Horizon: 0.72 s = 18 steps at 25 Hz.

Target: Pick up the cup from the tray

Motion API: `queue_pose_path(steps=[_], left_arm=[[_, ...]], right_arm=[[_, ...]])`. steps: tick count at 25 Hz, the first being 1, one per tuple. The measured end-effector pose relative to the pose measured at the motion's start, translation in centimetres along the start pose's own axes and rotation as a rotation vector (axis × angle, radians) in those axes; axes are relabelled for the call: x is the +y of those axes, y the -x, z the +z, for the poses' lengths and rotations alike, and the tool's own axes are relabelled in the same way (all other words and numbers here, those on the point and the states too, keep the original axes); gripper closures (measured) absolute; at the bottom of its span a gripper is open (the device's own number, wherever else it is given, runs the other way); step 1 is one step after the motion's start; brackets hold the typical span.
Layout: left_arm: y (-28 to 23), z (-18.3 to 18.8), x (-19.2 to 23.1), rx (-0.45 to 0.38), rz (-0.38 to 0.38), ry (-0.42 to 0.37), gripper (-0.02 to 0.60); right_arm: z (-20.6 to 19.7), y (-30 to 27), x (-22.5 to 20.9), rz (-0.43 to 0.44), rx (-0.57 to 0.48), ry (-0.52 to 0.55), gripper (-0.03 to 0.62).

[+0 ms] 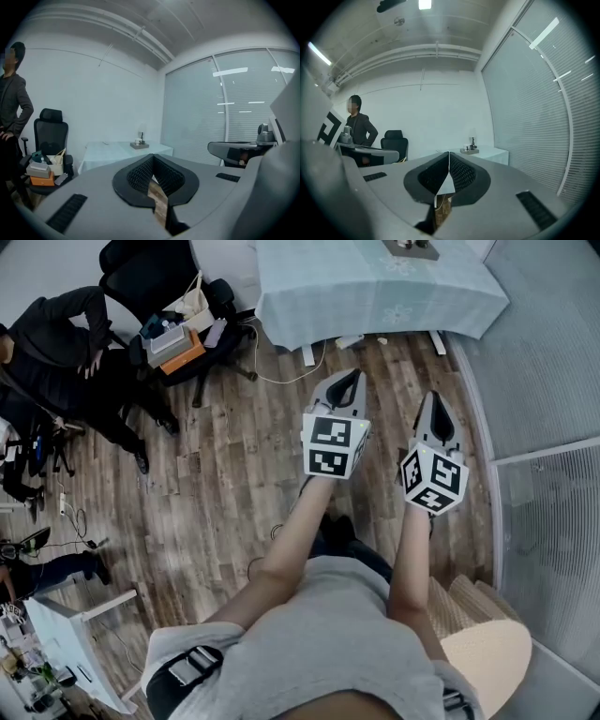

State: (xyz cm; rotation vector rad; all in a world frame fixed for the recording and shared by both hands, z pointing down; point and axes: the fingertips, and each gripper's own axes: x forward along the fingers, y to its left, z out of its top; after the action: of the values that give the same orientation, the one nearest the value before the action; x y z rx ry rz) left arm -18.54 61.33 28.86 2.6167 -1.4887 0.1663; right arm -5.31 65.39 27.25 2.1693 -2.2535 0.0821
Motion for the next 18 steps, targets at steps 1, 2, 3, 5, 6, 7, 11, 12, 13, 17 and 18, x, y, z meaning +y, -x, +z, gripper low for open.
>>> queue_pose_path(steps=[1,2,3,5,6,7,11,12,13,17,18], left_arm=[[-0.4,-0.1,-0.3,0.001,0.000,0.005,0.577],[-0.8,-0.1,-0.6,0.003,-0.001,0.011,0.577],[-1.2,-0.3,-0.9,0.007,-0.002,0.014,0.577],[-2.0,-0.6,-1.3,0.016,0.002,0.014,0.577],[-2.4,-0.7,-1.4,0.020,0.003,0.016,0.577],[-2.8,-0.8,-1.6,0.023,0.004,0.021,0.577],[-4.2,-1.0,-2.6,0.027,0.000,0.024,0.577],[-4.6,-1.0,-2.7,0.029,-0.002,0.020,0.577],[-5.0,-0.9,-2.7,0.030,-0.005,0.018,0.577],[-7.0,-0.8,-2.2,0.029,-0.010,0.017,0.577],[-7.6,-0.8,-1.8,0.031,-0.010,0.018,0.577]], right_arm=[[-0.1,-0.1,-0.5,0.002,-0.002,-0.006,0.586],[-0.2,-0.2,-1.1,0.002,-0.003,-0.014,0.586],[-0.4,-0.2,-1.7,0.001,-0.002,-0.022,0.586],[-0.9,-0.6,-2.7,-0.004,0.004,-0.039,0.586],[-1.1,-0.9,-3.1,-0.004,0.010,-0.045,0.586],[-1.4,-1.1,-3.5,-0.004,0.019,-0.049,0.586],[-2.0,-2.1,-5.1,-0.003,0.046,-0.065,0.586],[-2.1,-2.5,-5.3,-0.001,0.047,-0.068,0.586],[-2.1,-2.9,-5.5,0.001,0.048,-0.070,0.586],[-2.4,-4.9,-6.1,-0.005,0.051,-0.075,0.586],[-2.5,-5.7,-6.3,-0.005,0.053,-0.080,0.585]])
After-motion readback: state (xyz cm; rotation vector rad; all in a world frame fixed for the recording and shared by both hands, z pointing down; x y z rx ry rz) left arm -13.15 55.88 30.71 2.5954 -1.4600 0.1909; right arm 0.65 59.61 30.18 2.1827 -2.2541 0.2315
